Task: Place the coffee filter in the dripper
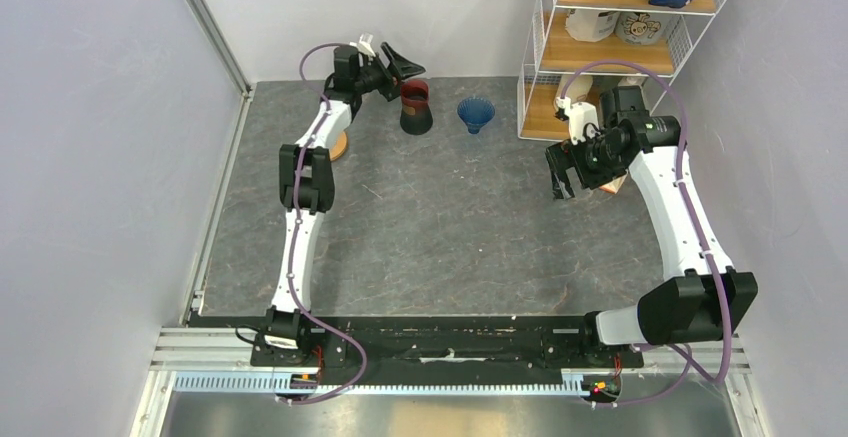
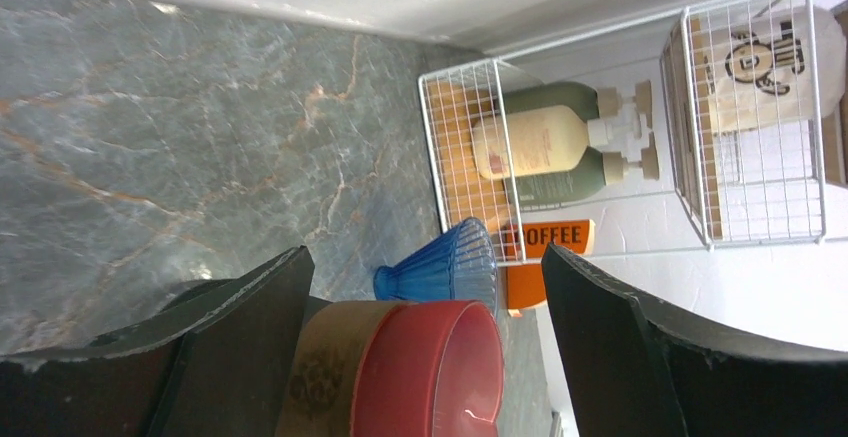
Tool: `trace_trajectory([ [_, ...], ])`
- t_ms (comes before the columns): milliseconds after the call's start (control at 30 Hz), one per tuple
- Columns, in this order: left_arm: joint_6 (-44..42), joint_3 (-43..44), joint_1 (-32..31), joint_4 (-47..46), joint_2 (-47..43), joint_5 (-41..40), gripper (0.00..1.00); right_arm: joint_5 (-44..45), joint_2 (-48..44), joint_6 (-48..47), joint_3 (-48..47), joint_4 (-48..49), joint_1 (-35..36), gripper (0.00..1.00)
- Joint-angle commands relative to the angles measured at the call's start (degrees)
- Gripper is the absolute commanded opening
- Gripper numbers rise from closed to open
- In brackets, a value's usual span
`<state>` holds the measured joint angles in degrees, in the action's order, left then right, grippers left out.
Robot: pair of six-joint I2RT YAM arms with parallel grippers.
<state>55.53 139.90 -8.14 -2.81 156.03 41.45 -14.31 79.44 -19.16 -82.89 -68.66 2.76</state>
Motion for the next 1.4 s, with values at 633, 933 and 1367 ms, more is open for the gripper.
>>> trace_trajectory([
  [633,-2.77,-21.14,-1.37,-8.91,-13.87,9.33,0.87,-1.92,-0.87,-0.09,-1.35,-0.07,0.08,0.99],
  [933,-4.10,-33.45,-2.14,-12.04,-21.83,10.58,0.87,-2.72,-2.25,0.07,0.45,0.54,0.15,0.99],
  [1367,-2.76,-39.13,-4.57,-17.20,-23.22,13.55,0.91,-3.38,-5.03,0.09,2.03,-0.52,0.27,0.99],
])
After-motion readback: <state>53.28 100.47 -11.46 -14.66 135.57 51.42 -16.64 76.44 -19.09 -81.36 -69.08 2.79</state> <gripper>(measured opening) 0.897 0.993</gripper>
